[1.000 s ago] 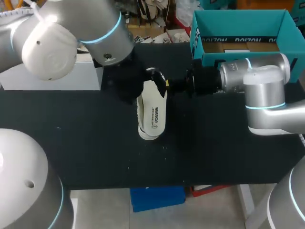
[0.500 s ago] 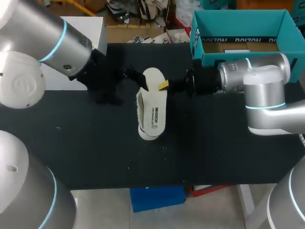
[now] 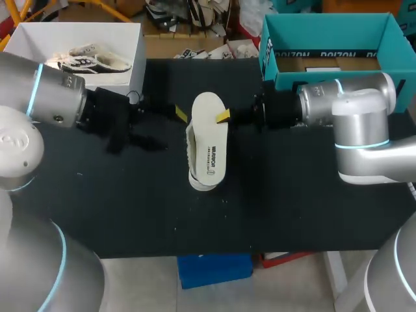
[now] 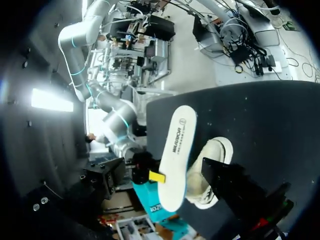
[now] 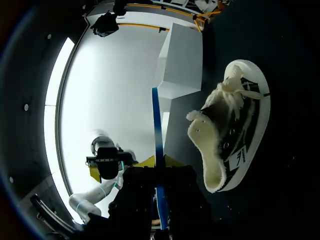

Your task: Take the shoe out of the shoebox, open the shoe tongue, remove and reinsert the insole, then place the shoe into the shoebox

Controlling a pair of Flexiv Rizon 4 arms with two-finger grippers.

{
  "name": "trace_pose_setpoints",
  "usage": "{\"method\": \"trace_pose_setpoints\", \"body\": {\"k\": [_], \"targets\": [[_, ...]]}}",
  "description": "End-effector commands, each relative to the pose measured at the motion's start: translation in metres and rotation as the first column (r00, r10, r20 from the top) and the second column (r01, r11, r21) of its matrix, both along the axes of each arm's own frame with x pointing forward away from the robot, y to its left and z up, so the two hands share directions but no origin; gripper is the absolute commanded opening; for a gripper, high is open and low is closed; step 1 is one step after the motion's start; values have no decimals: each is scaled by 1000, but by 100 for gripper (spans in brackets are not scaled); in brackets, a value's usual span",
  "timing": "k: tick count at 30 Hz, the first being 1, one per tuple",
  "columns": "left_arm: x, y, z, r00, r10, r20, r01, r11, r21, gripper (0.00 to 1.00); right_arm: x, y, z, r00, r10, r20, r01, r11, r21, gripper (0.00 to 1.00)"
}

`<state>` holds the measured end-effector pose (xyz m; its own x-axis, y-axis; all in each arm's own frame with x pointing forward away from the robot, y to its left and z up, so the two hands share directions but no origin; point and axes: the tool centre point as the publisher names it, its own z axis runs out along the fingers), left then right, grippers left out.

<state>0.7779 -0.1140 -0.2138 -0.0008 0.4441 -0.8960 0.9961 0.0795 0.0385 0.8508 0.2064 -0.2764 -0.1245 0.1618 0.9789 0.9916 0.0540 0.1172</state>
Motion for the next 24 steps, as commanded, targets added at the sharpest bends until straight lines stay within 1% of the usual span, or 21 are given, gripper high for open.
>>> {"method": "trace_pose_setpoints", "body": {"k": [1,4,8,12,15,18,24], "targets": [[-3,1,-5,1000,0,25,5,974,-226,100,0,0,0,1000,1,-1,-1,1000,-2,0],[-3,0,-8,1000,2,18,3,971,-240,100,0,0,0,1000,1,-1,-1,1000,-2,0],[-1,-2,-32,1000,25,-18,-30,949,-315,100,0,0,0,1000,1,-1,-1,1000,-2,0],[2,-2,-42,996,82,-32,-88,930,-356,100,0,0,0,1000,1,-1,-1,1000,-2,0],[8,-2,-48,991,132,-20,-129,910,-395,100,0,0,0,1000,1,-1,-1,1000,-2,0],[12,-5,-53,991,132,-12,-125,904,-410,100,0,0,0,1000,1,-1,-1,1000,-2,0],[28,-19,-71,991,134,30,-109,901,-420,100,0,0,0,1000,1,-1,-1,1000,-2,0]]}}
